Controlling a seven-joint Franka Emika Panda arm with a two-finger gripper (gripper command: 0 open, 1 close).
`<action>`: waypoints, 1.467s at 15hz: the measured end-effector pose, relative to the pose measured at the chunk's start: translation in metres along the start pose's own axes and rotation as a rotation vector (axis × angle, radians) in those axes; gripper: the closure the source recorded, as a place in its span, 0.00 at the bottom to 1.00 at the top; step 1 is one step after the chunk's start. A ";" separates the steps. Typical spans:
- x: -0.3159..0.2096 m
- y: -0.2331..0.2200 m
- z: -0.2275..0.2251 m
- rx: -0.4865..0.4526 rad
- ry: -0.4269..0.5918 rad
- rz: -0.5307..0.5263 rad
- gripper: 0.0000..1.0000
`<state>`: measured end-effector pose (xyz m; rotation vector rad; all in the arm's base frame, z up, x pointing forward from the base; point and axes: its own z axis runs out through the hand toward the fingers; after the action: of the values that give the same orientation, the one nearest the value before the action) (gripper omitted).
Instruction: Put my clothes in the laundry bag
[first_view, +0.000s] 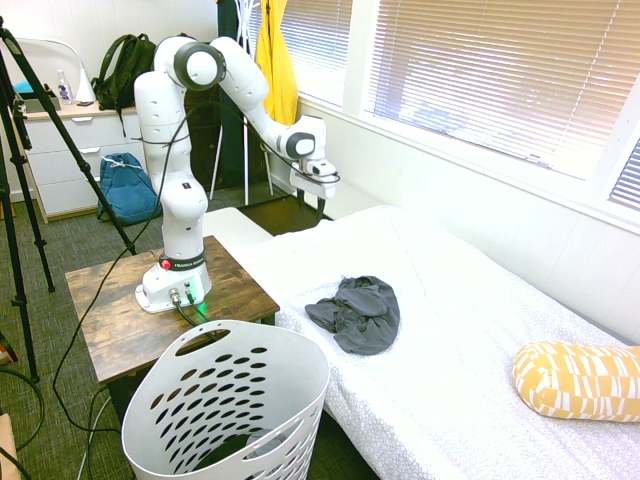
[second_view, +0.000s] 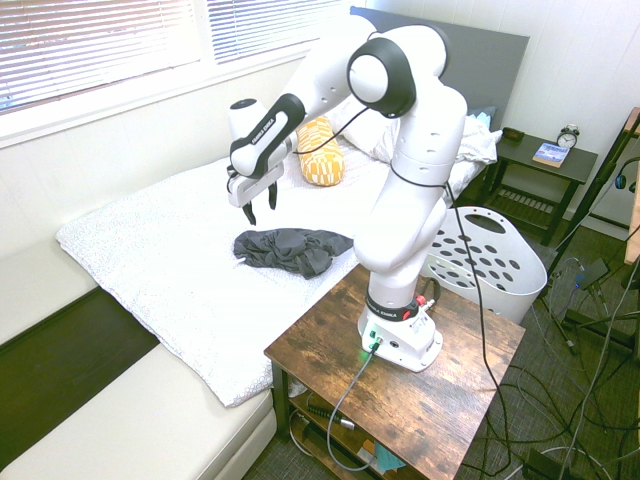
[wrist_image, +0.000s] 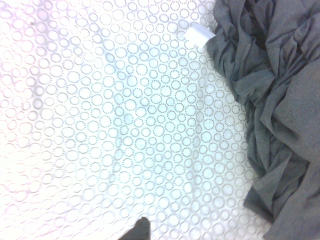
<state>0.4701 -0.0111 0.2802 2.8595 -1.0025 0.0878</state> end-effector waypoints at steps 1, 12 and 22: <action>0.007 0.000 0.025 -0.010 0.016 -0.010 0.00; 0.045 0.010 0.247 -0.220 0.132 -0.122 0.00; 0.054 0.007 0.275 -0.280 0.234 -0.175 1.00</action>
<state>0.5127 -0.0837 0.0129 2.5924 -0.6595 0.2399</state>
